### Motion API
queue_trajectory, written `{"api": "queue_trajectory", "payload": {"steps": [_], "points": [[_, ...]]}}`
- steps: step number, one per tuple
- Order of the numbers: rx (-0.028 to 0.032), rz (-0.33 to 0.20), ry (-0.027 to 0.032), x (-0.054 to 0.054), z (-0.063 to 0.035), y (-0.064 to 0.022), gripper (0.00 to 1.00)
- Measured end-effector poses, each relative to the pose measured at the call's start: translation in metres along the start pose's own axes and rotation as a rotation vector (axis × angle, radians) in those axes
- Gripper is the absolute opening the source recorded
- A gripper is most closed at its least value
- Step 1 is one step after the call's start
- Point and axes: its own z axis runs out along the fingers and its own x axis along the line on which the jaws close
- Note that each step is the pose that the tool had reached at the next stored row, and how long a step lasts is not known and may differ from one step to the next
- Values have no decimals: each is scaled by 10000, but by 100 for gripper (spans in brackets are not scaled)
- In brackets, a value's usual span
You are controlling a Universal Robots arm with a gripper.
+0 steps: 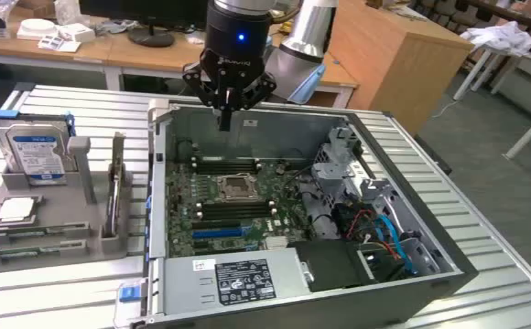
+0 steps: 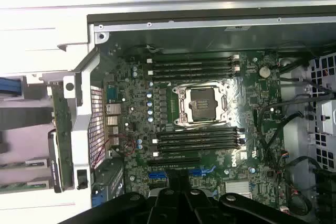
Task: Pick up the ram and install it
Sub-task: 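Reach for the ram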
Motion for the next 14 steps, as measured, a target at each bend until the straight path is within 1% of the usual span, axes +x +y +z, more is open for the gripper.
{"api": "queue_trajectory", "payload": {"steps": [6,14], "points": [[0,0,0,2,0,0,10],[0,0,0,37,-1,-3,10]]}}
